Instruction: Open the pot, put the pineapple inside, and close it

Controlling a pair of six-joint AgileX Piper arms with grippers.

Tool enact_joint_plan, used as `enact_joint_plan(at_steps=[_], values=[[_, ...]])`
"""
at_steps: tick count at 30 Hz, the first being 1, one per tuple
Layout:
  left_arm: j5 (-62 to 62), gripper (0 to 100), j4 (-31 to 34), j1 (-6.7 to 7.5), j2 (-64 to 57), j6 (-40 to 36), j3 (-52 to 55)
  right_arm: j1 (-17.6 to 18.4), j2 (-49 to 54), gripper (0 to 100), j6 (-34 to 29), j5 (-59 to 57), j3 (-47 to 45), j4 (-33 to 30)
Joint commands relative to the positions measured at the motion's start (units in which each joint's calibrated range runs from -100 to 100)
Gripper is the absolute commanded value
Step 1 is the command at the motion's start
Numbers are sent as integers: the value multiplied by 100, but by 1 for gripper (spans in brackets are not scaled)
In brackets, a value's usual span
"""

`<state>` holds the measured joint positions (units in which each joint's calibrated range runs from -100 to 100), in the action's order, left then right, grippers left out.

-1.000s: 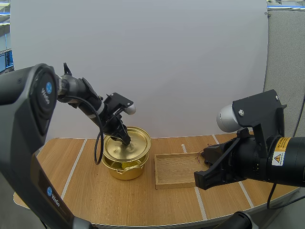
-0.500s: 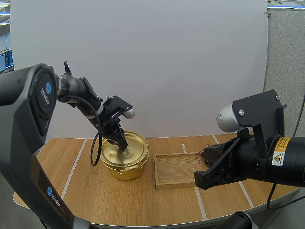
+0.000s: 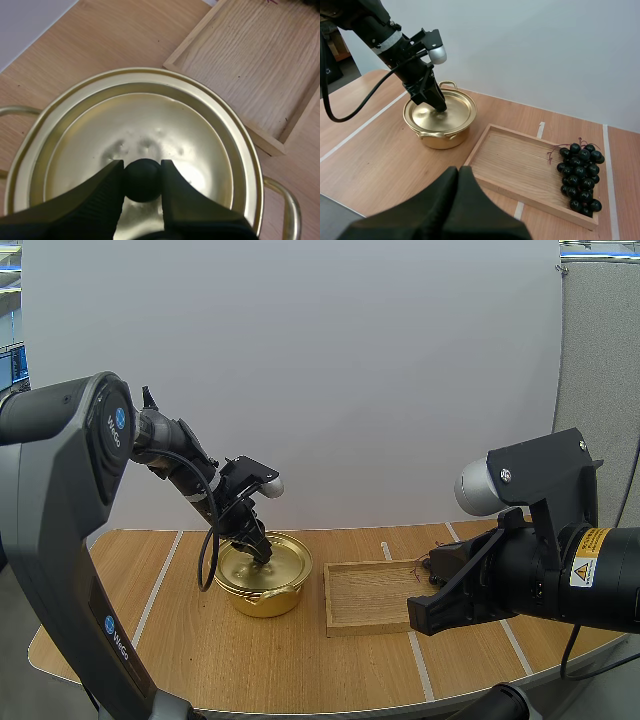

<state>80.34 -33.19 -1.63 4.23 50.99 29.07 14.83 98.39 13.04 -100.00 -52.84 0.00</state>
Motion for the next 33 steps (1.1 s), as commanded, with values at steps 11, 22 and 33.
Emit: enact_joint_plan(at_steps=[11, 22, 33], values=[[129, 0, 3, 7, 22, 91, -3, -23, 38, 0, 0, 0, -5, 0], [186, 0, 235, 7, 22, -11, -3, -23, 38, 0, 0, 0, -5, 0], [324, 0, 244, 7, 22, -11, -3, -23, 38, 0, 0, 0, -5, 0]])
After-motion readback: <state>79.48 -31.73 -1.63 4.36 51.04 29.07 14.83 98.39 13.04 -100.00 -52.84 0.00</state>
